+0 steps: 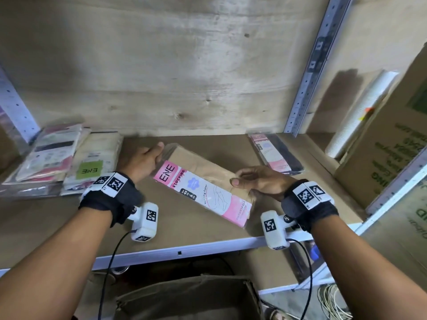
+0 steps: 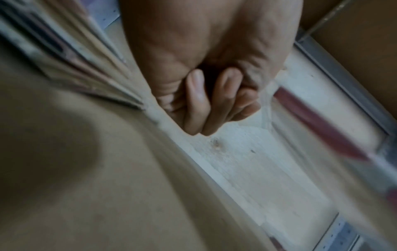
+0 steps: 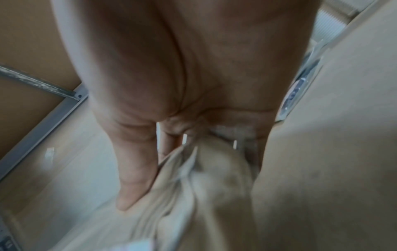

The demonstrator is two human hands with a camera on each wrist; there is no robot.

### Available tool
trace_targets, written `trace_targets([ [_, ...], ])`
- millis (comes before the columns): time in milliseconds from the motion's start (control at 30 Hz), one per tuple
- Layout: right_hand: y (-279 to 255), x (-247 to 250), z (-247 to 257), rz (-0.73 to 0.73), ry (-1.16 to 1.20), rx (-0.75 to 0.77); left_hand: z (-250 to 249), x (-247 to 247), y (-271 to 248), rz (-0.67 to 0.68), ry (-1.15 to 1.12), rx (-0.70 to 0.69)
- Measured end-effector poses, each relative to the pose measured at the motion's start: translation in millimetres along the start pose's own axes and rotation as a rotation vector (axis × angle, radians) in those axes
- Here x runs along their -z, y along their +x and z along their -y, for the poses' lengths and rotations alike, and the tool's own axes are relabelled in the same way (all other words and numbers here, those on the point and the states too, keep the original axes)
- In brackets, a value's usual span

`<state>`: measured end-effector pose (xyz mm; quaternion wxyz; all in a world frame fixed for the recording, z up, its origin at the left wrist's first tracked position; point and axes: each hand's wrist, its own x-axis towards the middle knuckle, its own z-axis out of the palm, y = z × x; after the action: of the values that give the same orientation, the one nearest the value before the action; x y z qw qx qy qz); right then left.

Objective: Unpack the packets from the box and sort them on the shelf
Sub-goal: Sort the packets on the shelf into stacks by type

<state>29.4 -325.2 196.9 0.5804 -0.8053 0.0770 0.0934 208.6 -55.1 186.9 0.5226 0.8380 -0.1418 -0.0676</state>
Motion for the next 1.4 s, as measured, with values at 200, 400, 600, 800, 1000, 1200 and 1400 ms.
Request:
trace_targets([
  [200,3,10,-8,-0.02,0.03,0.026,-20,-12,-18,0.08,-0.328,0.116],
  [400,2,10,-6,-0.037,0.04,-0.01,-28,-14,-29,0.153,-0.557,0.196],
  [600,-1,3,-3,-0.058,0.073,-0.025,-22,-9,-21,0.074,-0.371,0.114],
  [800,1,3,-1,-0.114,0.112,-0.012,-20,8,-20,-0.03,-0.429,0.115],
  [1000,10,-16,11,-0.19,0.474,0.031,-22,-16,-42,0.218,-0.451,0.299],
  [1200,15,-40,23,-0.159,0.504,0.054,-24,-38,-48,0.368,-0.578,0.229],
  [1400,10,-36,15,-0.18,0.352,-0.063,-20,-29,-37,0.194,-0.635,0.17],
])
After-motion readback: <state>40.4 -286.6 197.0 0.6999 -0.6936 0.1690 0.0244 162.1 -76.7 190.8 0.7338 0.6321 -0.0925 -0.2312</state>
